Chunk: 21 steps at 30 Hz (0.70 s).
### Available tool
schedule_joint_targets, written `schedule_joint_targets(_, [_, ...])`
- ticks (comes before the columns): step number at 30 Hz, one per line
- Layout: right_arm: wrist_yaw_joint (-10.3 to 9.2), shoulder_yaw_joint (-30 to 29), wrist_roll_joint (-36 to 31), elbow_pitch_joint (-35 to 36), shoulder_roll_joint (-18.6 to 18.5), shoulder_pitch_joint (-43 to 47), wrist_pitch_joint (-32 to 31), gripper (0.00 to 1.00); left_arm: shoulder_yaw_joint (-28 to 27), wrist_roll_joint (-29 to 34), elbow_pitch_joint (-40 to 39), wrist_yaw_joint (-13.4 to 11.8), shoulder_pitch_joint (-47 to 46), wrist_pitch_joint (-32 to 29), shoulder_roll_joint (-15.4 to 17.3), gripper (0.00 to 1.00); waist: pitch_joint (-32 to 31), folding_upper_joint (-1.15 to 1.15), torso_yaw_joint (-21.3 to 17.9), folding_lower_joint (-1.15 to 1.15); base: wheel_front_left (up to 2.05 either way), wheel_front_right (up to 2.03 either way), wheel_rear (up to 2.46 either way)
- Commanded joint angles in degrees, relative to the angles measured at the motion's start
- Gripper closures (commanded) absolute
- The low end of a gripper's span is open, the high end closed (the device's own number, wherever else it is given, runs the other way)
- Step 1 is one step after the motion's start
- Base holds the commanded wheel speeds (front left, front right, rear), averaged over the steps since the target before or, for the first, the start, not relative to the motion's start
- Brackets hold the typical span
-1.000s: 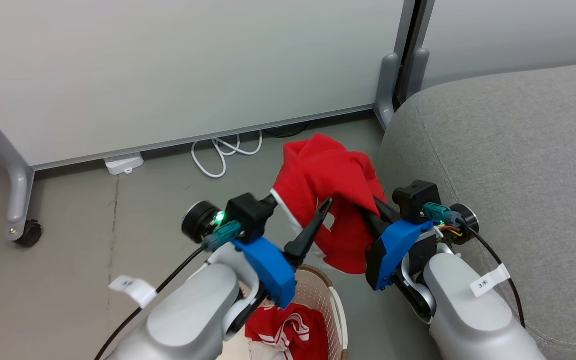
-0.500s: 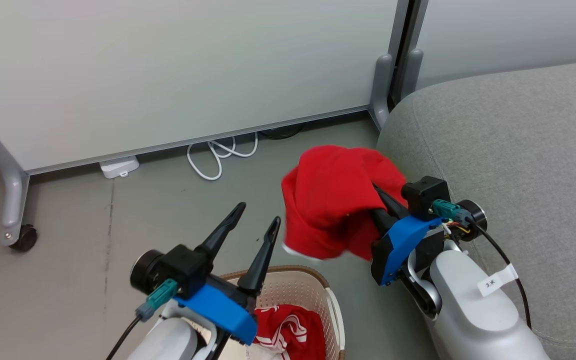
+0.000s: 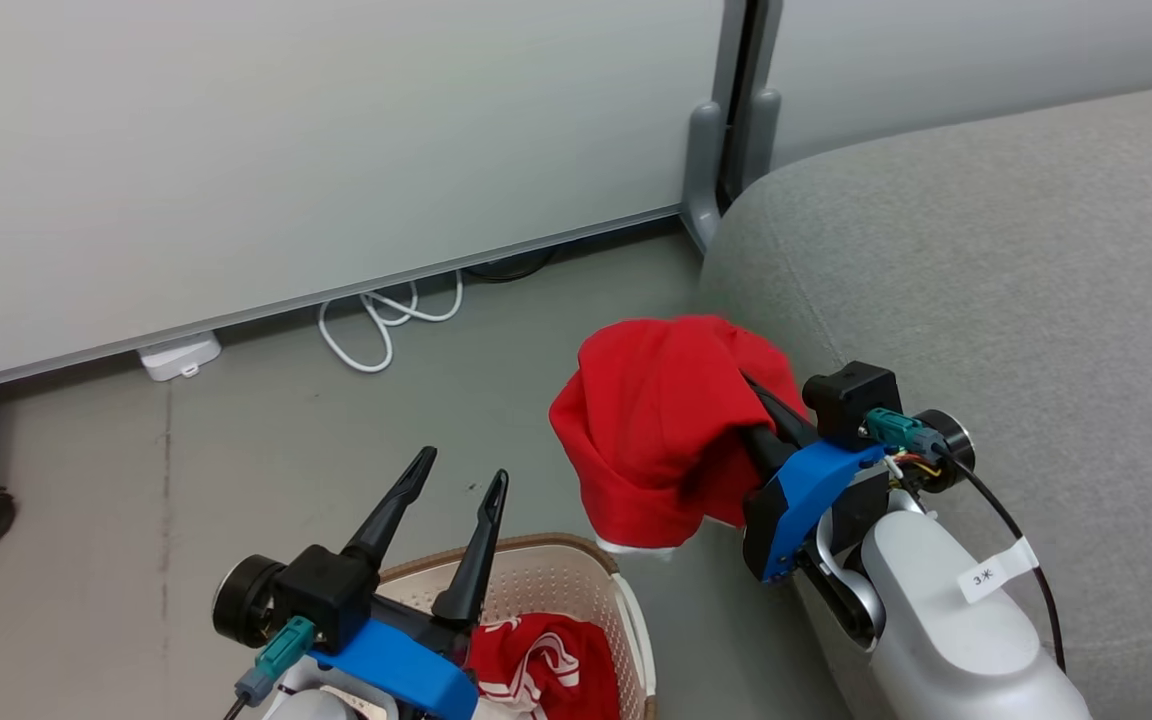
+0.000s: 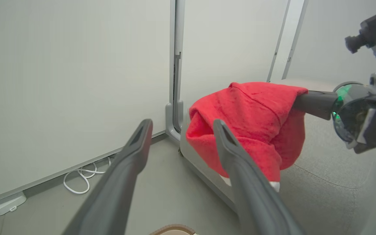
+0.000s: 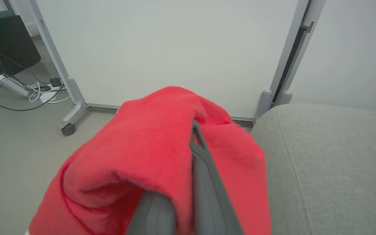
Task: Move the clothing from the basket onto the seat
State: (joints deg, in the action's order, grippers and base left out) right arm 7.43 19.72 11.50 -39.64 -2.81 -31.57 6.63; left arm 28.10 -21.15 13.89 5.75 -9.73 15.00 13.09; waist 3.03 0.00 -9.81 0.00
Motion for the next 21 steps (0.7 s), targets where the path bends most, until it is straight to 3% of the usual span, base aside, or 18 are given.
schedule_joint_targets(1, [0.11,-0.06,0.06,0.48,-0.14,0.73,0.07,1.00,-0.59,0.60,-0.23,0.41,0.41,0.26,-0.30,0.00,0.07,0.00,-1.39,0.00,0.00,0.00,0.00])
schedule_joint_targets(21, [0.10,-1.42,0.80,3.65,-0.11,2.95,1.01,1.00,-3.22,3.76,-1.48,1.68,0.37,0.27,-0.69,0.00,3.33,0.00,-15.61,0.00,0.00,0.00,0.00])
